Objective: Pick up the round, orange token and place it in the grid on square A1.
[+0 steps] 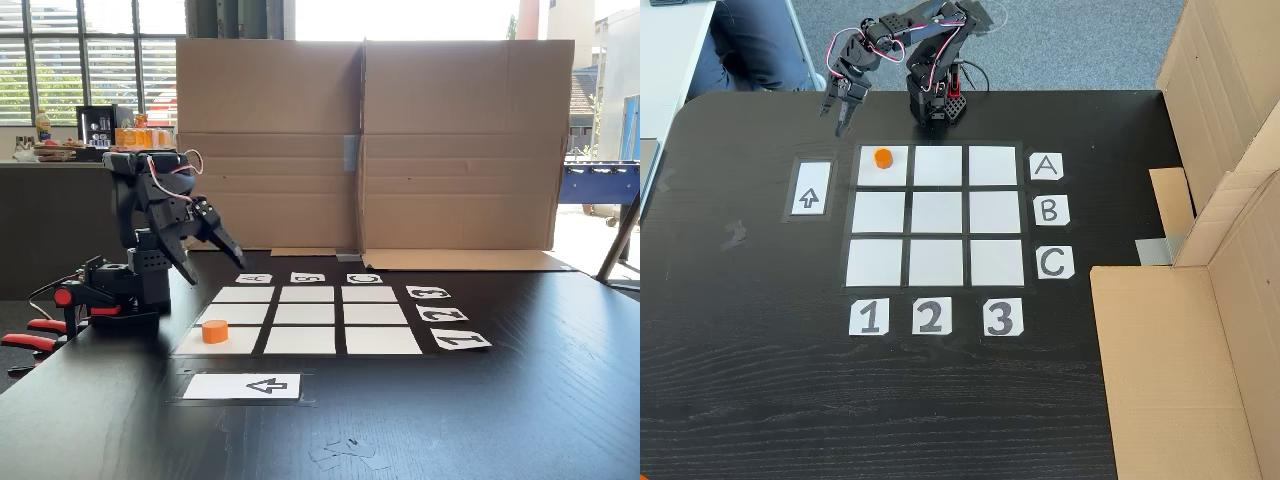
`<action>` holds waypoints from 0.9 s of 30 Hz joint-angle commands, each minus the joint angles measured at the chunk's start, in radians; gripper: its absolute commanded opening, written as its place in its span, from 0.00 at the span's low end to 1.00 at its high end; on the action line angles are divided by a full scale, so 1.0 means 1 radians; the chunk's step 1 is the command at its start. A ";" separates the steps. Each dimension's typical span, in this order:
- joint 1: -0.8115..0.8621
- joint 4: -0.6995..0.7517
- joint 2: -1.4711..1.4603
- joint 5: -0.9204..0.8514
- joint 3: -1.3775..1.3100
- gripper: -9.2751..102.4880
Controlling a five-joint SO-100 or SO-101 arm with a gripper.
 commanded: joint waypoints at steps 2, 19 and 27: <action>0.106 -0.008 0.132 -0.031 -0.040 0.37; 0.485 0.003 0.511 -0.037 0.302 0.23; 0.624 -0.025 0.614 -0.037 0.545 0.11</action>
